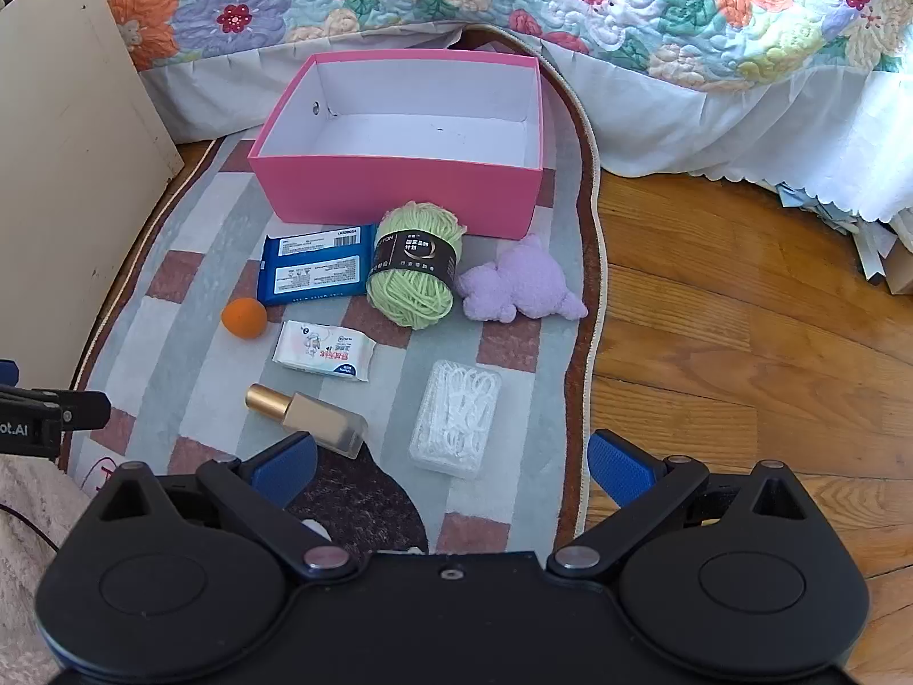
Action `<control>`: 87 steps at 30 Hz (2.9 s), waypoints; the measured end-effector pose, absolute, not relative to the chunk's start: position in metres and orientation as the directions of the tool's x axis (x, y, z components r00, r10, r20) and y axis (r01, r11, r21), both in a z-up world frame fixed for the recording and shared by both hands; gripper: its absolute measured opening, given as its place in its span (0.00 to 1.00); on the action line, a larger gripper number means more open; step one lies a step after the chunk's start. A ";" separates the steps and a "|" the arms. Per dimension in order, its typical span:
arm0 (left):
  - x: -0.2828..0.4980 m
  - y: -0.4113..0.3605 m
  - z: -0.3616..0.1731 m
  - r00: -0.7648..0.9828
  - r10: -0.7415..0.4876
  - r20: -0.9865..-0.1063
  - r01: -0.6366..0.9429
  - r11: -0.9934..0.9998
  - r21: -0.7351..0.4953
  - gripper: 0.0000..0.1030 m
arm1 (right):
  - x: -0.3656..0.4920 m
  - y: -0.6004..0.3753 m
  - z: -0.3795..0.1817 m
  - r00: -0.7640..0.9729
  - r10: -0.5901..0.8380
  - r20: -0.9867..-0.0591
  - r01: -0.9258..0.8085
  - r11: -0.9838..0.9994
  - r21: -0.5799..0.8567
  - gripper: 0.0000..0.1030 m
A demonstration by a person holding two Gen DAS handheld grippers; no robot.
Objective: Organize objects
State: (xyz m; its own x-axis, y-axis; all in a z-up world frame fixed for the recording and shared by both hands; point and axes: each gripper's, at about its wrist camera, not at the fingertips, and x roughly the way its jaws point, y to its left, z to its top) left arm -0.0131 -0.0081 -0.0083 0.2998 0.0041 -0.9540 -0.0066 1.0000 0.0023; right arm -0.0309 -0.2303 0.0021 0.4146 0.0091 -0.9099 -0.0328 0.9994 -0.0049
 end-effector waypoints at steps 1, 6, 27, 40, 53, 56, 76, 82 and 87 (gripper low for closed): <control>-0.013 -0.008 -0.007 0.304 0.001 -0.953 -0.005 1.000 0.000 1.00 | -0.032 -0.231 0.002 0.414 0.009 -0.910 -0.031 1.000 -0.005 0.99; -0.016 -0.008 -0.005 0.308 -0.011 -0.951 -0.011 1.000 -0.015 1.00 | -0.033 -0.236 0.001 0.406 -0.002 -0.914 -0.019 1.000 -0.010 0.99; -0.019 -0.005 -0.001 0.327 -0.041 -0.944 -0.012 0.999 -0.048 1.00 | -0.035 -0.236 0.005 0.433 -0.005 -0.901 -0.023 1.000 -0.017 0.99; -0.025 -0.009 0.000 0.328 -0.055 -0.943 0.009 0.998 -0.055 1.00 | -0.035 -0.240 -0.001 0.426 -0.016 -0.904 -0.039 0.999 -0.036 0.99; -0.034 -0.012 0.003 0.350 -0.056 -0.935 0.033 0.998 -0.047 1.00 | -0.041 -0.242 0.007 0.474 0.038 -0.880 -0.053 0.998 0.014 0.99; -0.035 -0.011 0.003 0.342 -0.086 -0.936 0.029 0.996 -0.081 1.00 | -0.043 -0.241 0.009 0.483 0.037 -0.875 -0.065 0.998 0.007 0.99; -0.031 -0.011 0.012 0.421 -0.109 -0.900 0.092 0.993 -0.078 1.00 | -0.053 -0.240 0.024 0.542 0.227 -0.809 -0.215 0.968 0.127 0.99; 0.003 -0.019 -0.014 0.387 -0.108 -0.916 0.164 0.985 -0.047 1.00 | -0.038 -0.239 0.000 0.551 0.327 -0.768 -0.311 0.934 0.175 0.99; 0.040 -0.024 -0.050 0.335 -0.140 -0.932 0.193 0.978 -0.078 1.00 | -0.022 -0.225 -0.024 0.493 0.356 -0.794 -0.413 0.899 0.146 0.98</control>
State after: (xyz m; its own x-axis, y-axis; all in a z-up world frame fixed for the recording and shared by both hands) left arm 0.0397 -0.0243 -0.0501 0.3350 -0.1405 -0.9317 0.1934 0.9780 -0.0779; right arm -0.0218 -0.2250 -0.0238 0.4934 0.3559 -0.7937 -0.4131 0.8989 0.1462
